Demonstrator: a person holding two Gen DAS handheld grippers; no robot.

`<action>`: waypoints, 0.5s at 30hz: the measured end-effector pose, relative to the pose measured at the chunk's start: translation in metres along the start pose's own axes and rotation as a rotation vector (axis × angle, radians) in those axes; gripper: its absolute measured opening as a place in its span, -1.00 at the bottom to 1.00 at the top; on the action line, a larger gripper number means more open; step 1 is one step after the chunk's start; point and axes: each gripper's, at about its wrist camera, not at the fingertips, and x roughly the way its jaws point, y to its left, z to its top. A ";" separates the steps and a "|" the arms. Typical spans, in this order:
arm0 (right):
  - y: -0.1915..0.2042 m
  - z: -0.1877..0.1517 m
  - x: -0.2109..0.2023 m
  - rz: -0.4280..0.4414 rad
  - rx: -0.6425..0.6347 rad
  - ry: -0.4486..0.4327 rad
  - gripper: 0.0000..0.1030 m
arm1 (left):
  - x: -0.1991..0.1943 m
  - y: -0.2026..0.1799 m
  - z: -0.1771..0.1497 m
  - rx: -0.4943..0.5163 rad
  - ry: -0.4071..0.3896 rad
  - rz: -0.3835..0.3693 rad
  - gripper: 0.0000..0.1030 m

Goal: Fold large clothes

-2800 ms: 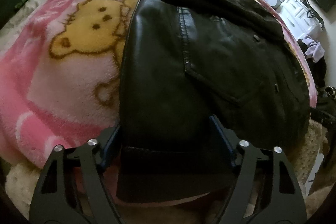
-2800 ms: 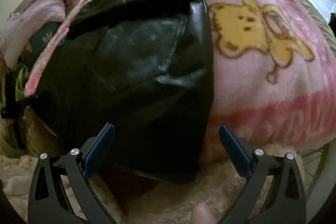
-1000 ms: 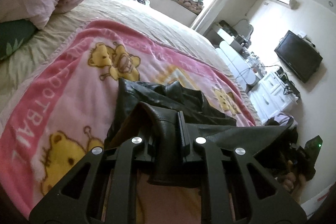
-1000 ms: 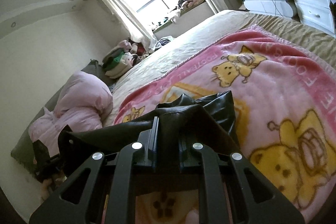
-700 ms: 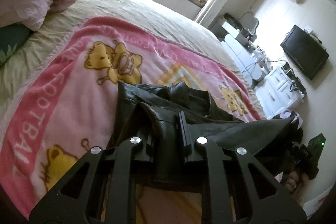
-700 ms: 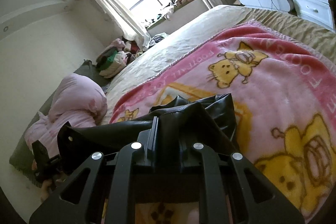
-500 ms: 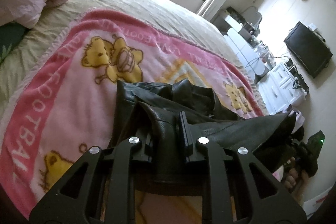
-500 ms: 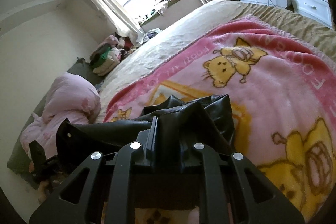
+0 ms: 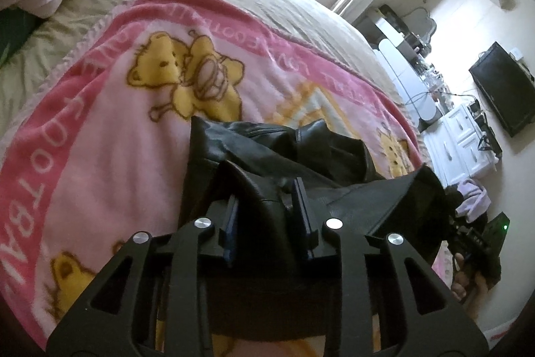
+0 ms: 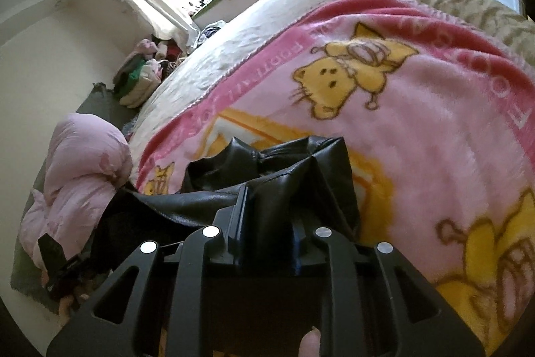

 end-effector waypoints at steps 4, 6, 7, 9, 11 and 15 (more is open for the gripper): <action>0.000 -0.001 0.003 -0.005 -0.005 -0.006 -0.49 | 0.003 0.005 -0.001 -0.007 -0.012 -0.010 -0.55; 0.001 -0.002 0.000 0.004 -0.015 -0.021 -0.39 | 0.000 0.003 -0.003 0.011 -0.034 -0.012 -0.48; 0.002 -0.002 -0.001 0.010 -0.019 -0.029 -0.31 | -0.001 0.002 -0.003 0.016 -0.043 -0.015 -0.46; 0.003 -0.002 -0.005 0.016 -0.031 -0.049 -0.15 | -0.008 0.001 -0.004 0.030 -0.080 -0.016 -0.38; 0.003 -0.002 -0.009 0.019 -0.041 -0.073 -0.03 | -0.017 0.002 -0.003 0.037 -0.120 -0.010 -0.32; 0.007 -0.003 -0.015 0.006 -0.094 -0.105 0.04 | -0.026 0.004 -0.001 0.061 -0.157 0.025 -0.30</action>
